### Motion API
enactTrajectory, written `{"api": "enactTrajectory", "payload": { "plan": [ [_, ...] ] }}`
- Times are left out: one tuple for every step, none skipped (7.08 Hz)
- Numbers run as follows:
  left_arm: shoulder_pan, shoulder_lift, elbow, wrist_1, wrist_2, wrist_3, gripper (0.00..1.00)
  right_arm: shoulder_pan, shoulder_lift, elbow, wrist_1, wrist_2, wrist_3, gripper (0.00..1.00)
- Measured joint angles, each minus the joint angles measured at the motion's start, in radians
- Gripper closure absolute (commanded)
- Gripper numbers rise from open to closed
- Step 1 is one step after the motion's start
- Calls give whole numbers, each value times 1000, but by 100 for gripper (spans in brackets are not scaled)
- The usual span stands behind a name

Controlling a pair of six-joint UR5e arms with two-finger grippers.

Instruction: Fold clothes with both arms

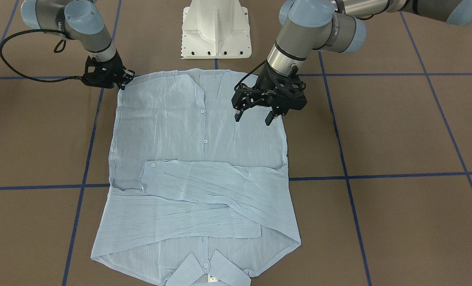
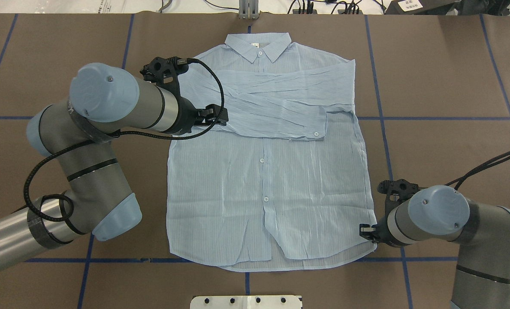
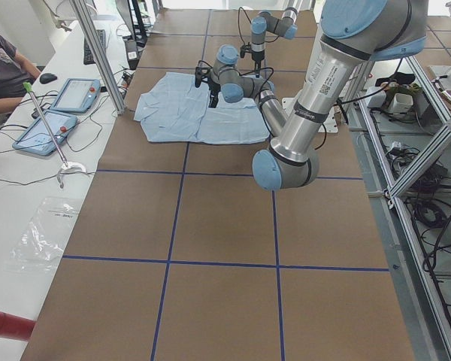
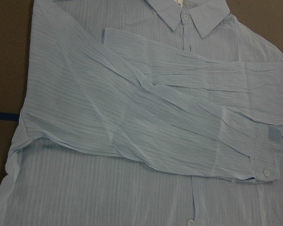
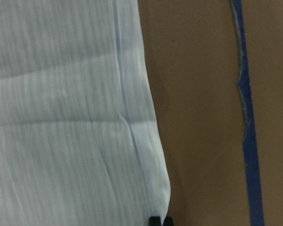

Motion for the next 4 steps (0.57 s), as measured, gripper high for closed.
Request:
{"api": "enactTrajectory", "payload": {
  "plan": [
    [-1, 3, 0, 0, 0, 0, 6, 1, 4, 0, 1, -1, 0, 100],
    [0, 9, -1, 2, 0, 1, 5, 6, 11, 2, 2, -3, 1, 100],
    [6, 28, -10, 8, -2, -2, 5, 11, 22, 5, 2, -12, 3, 100],
    [24, 76, -38, 16, -4, -14, 5, 15, 33, 6, 3, -31, 5, 100]
  ]
}}
